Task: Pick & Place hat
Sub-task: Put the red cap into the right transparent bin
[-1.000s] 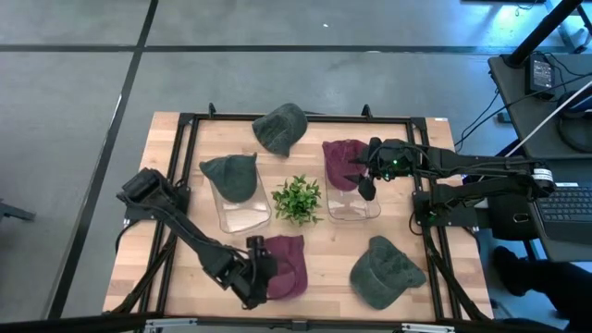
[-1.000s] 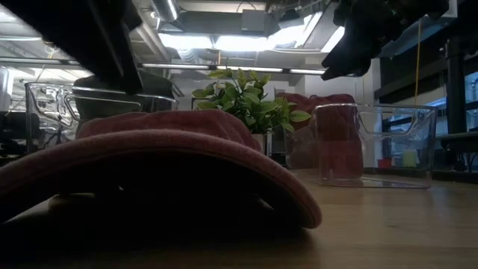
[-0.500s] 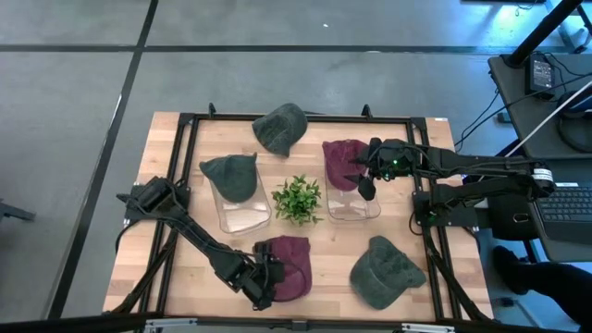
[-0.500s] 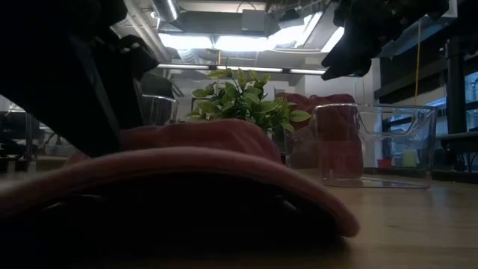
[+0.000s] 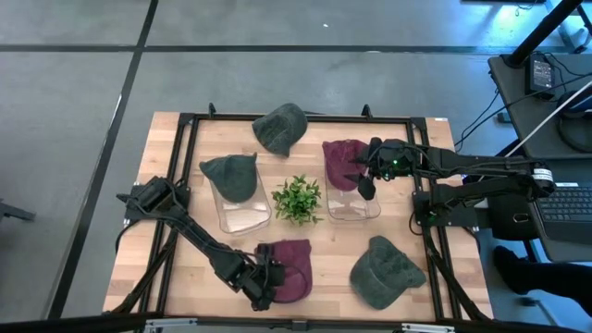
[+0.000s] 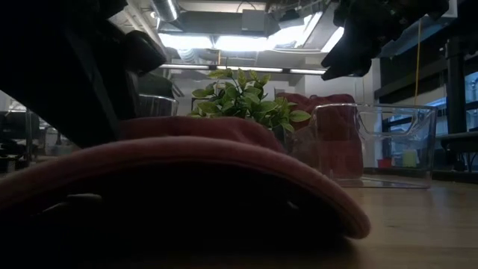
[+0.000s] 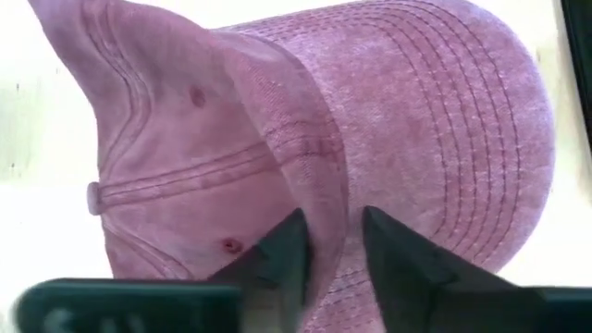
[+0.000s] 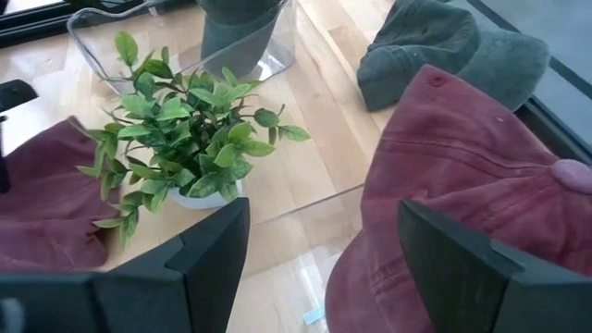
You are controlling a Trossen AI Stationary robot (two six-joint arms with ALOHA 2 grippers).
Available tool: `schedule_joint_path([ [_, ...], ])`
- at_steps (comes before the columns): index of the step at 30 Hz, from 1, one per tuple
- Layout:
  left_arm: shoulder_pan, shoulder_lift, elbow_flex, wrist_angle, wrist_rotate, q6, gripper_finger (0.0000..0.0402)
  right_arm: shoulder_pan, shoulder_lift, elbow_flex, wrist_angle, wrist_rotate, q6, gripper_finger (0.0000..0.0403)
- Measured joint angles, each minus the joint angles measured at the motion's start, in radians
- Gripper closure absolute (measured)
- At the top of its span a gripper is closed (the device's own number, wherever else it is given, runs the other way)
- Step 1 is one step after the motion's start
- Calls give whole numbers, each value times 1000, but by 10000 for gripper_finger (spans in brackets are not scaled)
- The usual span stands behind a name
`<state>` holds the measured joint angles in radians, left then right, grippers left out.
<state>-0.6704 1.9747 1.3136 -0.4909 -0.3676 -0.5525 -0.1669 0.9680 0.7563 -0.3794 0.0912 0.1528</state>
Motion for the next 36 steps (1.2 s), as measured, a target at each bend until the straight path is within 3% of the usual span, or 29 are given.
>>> schedule_joint_path([
  [5, 1, -5, -2, -16, 0, 31, 385, 0, 0, 0, 0, 4, 0, 132],
  [14, 0, -122, -6, -104, -13, 82, 396, 0, 0, 0, 16, -135, 99, 132],
  [24, 57, -329, -5, -96, -171, 425, 397, 0, 0, 0, 74, -288, 270, 132],
  [29, 96, -421, -3, -74, -235, 682, 397, 0, 0, 0, 229, -420, 401, 132],
  [36, 191, -475, -2, -72, -363, 1083, 397, -21, -1, 1, 509, -520, 545, 132],
])
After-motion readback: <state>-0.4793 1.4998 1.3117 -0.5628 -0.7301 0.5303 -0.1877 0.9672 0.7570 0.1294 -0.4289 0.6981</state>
